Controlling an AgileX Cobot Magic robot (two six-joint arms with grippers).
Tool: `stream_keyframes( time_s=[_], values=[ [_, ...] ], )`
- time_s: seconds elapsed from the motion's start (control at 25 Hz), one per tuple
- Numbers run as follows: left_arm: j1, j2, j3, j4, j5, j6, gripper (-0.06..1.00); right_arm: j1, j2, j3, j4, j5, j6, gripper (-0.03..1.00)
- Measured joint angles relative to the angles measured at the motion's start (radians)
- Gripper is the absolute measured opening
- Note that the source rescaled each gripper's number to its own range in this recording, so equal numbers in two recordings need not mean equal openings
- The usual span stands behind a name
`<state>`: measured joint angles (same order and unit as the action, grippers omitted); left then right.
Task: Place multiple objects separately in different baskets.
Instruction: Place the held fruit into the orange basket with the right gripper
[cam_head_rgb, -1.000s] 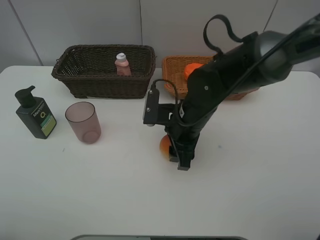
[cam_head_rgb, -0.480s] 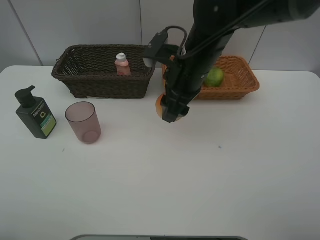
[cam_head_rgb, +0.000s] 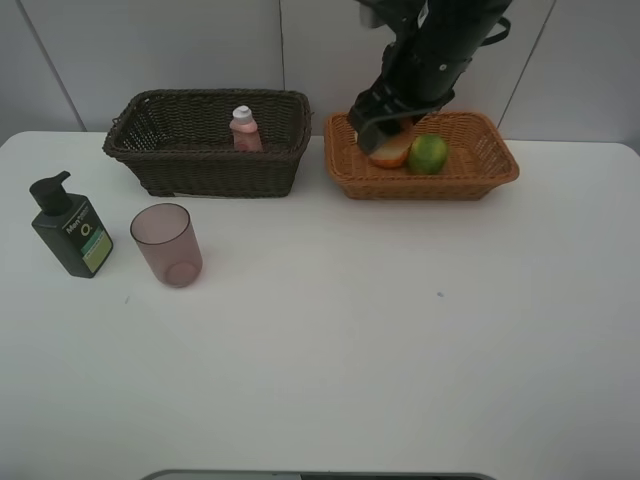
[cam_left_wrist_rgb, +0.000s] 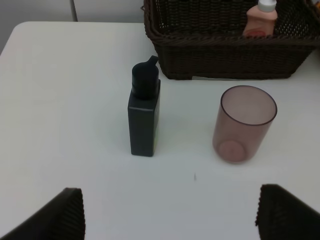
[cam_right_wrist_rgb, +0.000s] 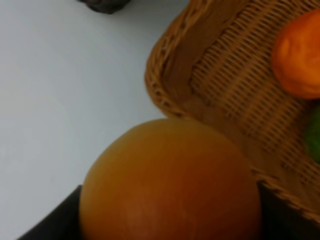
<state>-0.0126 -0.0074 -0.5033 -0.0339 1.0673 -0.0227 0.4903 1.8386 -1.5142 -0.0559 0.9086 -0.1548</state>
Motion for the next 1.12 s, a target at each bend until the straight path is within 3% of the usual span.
stream_keyframes(
  time_s=[0.32,0.48,0.76,1.12],
  values=[
    [0.0,0.0,0.0,0.0,0.0,0.0,0.89,-0.147,0.053,-0.052,-0.034,-0.009,0.189,0.43],
    [0.0,0.0,0.0,0.0,0.0,0.0,0.89,-0.225,0.085,-0.052,-0.051,-0.059,0.263,0.43],
    [0.0,0.0,0.0,0.0,0.0,0.0,0.89,-0.309,0.149,-0.055,-0.056,-0.192,0.296,0.43],
    [0.0,0.0,0.0,0.0,0.0,0.0,0.89,-0.339,0.249,-0.055,-0.06,-0.225,0.297,0.43]
  ],
)
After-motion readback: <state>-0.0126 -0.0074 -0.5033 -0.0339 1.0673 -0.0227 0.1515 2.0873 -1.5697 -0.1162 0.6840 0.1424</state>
